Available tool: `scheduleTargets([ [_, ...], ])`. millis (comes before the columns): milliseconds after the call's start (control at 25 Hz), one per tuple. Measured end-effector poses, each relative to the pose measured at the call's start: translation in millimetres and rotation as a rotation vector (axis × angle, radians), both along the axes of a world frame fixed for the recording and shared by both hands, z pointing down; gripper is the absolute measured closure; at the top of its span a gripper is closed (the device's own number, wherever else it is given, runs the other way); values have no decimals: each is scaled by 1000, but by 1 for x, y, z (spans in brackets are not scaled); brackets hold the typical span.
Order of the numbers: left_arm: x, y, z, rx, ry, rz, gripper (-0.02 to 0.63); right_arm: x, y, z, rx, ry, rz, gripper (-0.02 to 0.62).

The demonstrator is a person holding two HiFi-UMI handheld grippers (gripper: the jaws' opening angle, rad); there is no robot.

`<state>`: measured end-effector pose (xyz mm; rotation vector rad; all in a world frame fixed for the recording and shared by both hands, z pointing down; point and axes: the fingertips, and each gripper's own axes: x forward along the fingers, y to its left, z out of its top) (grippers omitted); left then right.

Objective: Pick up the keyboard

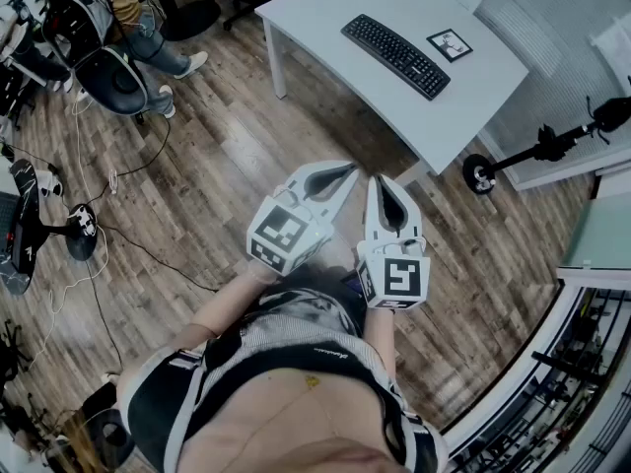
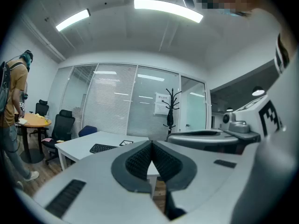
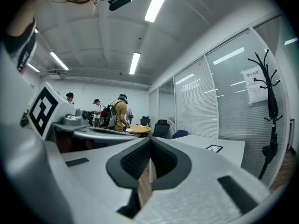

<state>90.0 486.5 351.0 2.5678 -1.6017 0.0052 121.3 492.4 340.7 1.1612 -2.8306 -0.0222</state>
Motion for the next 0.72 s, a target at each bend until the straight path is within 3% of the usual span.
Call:
scheduleTargets([
  [200, -8, 1, -6, 27, 6, -17, 597, -5, -1, -9, 20, -26, 3, 592],
  [280, -8, 2, -6, 36, 7, -28, 592, -3, -1, -7, 17, -27, 7, 539],
  [320, -7, 2, -4, 31, 13, -25, 566, -3, -1, -5, 12, -24, 8, 523],
  [360, -6, 3, -1, 20, 22, -16, 485, -2, -1, -4, 8, -23, 10, 522],
  [400, -6, 4, 1, 7, 35, -4, 463, -1, -1, -2, 5, -22, 13, 522],
  [720, -23, 6, 0, -6, 66, -40, 463, -6, 0, 1, 6, -15, 6, 482],
])
